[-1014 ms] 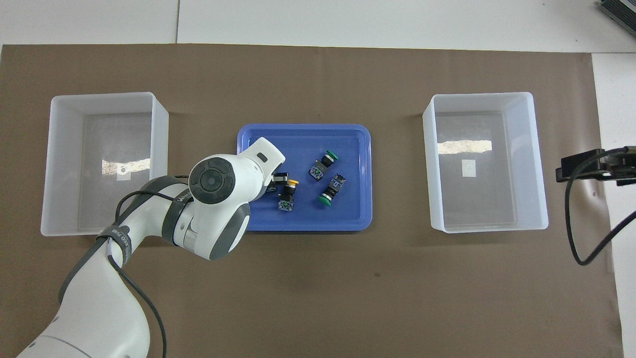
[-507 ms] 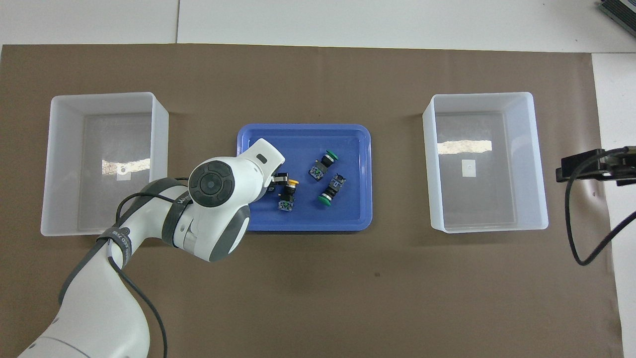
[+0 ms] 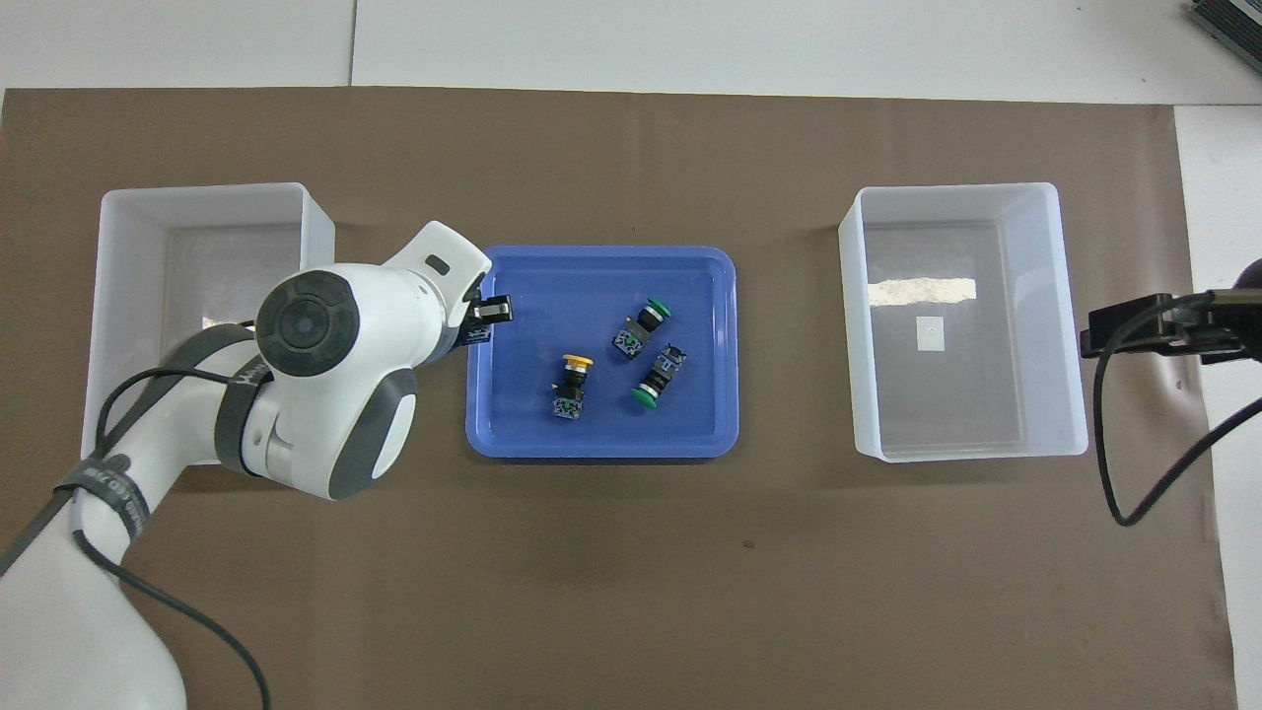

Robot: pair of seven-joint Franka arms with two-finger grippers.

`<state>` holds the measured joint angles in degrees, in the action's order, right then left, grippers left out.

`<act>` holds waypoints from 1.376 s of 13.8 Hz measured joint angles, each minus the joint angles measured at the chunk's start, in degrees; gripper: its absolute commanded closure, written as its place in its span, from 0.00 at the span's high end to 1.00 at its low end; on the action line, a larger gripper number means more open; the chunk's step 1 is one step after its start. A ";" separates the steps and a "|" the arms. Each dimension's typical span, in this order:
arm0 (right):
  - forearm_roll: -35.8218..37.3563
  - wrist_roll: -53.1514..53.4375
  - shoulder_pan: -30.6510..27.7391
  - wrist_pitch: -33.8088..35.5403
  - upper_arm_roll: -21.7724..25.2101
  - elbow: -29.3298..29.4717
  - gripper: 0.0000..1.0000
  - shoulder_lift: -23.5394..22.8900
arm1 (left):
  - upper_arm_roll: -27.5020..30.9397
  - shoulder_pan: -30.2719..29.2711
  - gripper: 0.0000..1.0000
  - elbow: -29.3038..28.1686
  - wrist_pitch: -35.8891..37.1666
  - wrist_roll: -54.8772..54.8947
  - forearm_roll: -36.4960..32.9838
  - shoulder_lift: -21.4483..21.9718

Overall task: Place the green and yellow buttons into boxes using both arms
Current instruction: 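Carry the yellow button to its box while the right gripper reaches the tray, then lower the yellow button into the box while the right gripper reaches green button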

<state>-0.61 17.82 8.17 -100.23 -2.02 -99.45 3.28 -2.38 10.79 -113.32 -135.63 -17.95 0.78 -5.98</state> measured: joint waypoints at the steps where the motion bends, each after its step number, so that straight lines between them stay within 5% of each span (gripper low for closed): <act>1: 0.00 3.40 2.34 -2.85 -0.21 -1.97 1.00 -0.65 | 0.02 -2.32 0.00 0.45 0.04 2.74 0.00 -0.05; 9: -0.01 27.26 14.65 -25.62 -0.50 -4.74 1.00 -15.18 | -0.10 -12.50 0.00 0.19 -3.69 16.21 0.00 -1.21; 19: -0.05 33.52 19.63 -34.90 -0.49 -6.03 0.98 -22.01 | -0.44 -14.98 0.00 -1.23 -11.71 21.59 0.29 -9.16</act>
<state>-0.66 51.34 27.80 -135.13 -2.51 -105.48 -18.73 -2.82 -4.19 -114.55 -147.34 3.64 1.07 -15.14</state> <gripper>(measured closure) 0.000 0.577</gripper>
